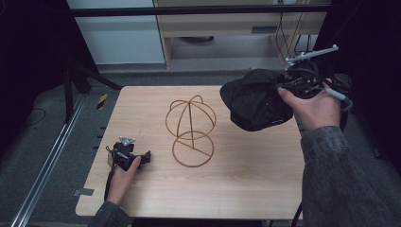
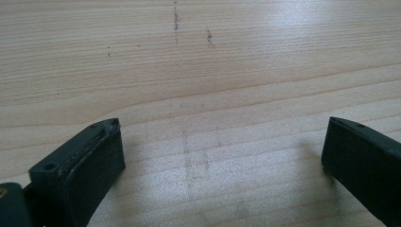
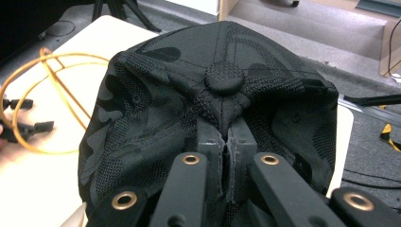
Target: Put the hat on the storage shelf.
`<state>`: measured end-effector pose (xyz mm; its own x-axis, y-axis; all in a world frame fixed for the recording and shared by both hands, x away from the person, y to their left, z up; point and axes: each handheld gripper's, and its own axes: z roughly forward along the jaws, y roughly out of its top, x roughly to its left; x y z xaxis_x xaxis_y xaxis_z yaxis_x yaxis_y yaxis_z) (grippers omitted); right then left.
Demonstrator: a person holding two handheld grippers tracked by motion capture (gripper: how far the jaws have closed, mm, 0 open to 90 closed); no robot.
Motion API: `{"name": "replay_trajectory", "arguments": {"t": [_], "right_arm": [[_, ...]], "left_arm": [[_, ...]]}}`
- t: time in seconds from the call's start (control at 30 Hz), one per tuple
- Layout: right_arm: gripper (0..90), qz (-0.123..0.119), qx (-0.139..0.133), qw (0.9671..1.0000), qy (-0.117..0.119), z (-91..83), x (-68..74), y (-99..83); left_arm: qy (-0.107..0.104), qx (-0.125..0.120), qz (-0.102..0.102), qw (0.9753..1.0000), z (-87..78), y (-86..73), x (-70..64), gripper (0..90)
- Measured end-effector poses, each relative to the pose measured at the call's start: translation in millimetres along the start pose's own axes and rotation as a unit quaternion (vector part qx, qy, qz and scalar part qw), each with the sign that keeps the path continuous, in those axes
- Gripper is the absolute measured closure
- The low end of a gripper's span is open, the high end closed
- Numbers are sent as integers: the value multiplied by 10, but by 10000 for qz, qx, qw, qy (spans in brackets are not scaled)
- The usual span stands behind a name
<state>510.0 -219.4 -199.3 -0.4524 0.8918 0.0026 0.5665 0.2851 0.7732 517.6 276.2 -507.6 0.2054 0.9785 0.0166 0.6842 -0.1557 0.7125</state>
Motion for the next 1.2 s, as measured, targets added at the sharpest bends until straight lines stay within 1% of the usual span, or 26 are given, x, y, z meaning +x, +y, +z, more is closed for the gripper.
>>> {"name": "replay_trajectory", "arguments": {"t": [0.07,0.23,0.27,0.43,0.53,0.63,0.7,0.73,0.77,0.8,0.83,0.93,0.97,1.0,1.1,1.13,1.2], "right_arm": [[870,31,-29,10000,9,20,17,60],[871,-29,-79,10000,22,59,107,211],[871,-50,-98,9999,67,71,141,259],[871,-84,-147,9998,94,81,211,345],[871,-100,-220,9996,168,83,274,414],[871,-126,-256,9994,201,81,306,440],[871,-143,-284,9992,249,81,344,461],[871,-171,-305,9989,315,86,386,483],[871,-171,-305,9989,315,86,386,483],[871,-195,-343,9985,385,93,438,510],[871,-195,-343,9985,385,93,438,510],[871,-277,-373,9978,477,102,529,553],[870,-321,-383,9973,547,116,593,576],[870,-321,-383,9973,547,116,593,576],[870,-379,-399,9964,638,137,676,600],[870,-413,-392,9959,701,157,725,611],[870,-434,-387,9956,735,168,748,615]], "left_arm": [[-1,0,-2,10000,0,0,0,0],[-1,2,2,10000,0,0,0,0],[-1,0,0,10000,0,0,0,0],[-2,-1,1,10000,0,0,0,0],[-3,1,1,10000,0,0,0,0],[-1,0,1,10000,0,0,0,0],[-2,0,0,10000,0,0,0,0],[-2,-1,0,10000,0,0,0,0],[-2,-1,0,10000,0,0,0,0],[-2,0,0,10000,0,0,0,0],[-2,0,0,10000,0,0,0,0],[-2,0,2,10000,0,0,0,0],[-3,0,1,10000,0,0,0,0],[-3,0,1,10000,0,0,0,0],[-12,0,10,10000,1,1,1,0],[-13,0,12,10000,1,1,1,0],[-15,0,13,10000,1,1,1,0]]}}
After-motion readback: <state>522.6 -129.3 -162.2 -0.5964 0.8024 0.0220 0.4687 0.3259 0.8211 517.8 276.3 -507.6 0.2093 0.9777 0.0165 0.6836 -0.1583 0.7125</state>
